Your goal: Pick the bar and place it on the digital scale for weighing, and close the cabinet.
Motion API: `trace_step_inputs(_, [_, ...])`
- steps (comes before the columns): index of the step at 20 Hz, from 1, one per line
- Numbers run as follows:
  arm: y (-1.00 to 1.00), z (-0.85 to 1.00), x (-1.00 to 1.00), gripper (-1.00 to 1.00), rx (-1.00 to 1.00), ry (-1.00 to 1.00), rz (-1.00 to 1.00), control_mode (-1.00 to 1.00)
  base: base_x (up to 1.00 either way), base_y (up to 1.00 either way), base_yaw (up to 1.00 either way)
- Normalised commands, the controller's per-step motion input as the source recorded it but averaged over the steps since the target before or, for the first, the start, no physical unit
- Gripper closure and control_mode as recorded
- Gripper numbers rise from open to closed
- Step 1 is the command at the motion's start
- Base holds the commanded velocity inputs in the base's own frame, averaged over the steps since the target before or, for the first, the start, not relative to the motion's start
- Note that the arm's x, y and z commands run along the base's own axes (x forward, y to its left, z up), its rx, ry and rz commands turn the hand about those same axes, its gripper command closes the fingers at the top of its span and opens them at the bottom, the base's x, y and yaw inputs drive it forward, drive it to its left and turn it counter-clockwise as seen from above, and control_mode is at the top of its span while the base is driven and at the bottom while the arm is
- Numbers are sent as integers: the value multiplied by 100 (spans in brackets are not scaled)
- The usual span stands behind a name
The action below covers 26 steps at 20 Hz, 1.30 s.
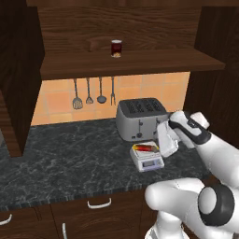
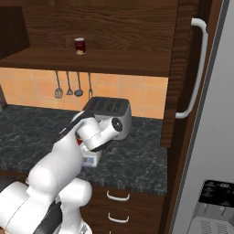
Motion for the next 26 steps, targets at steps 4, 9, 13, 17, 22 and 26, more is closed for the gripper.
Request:
trace_step_inputs(4, [25, 55, -59, -100, -11, -48, -1, -100, 0, 0, 0])
trace_step_inputs(9, [4, 53, -63, -100, -21, -53, -5, -100, 0, 0, 0])
trace_step_inputs(13, [2, 45, -57, -100, -25, -53, -11, -100, 0, 0, 0])
trace_step_inputs(17, [-3, 70, -64, -100, -17, -40, -13, -100, 0, 0, 0])
trace_step_inputs(22, [2, 38, -84, -100, -18, -57, -18, -100, 0, 0, 0])
trace_step_inputs(26, [7, 1, -79, -100, -8, -62, -34, -100, 0, 0, 0])
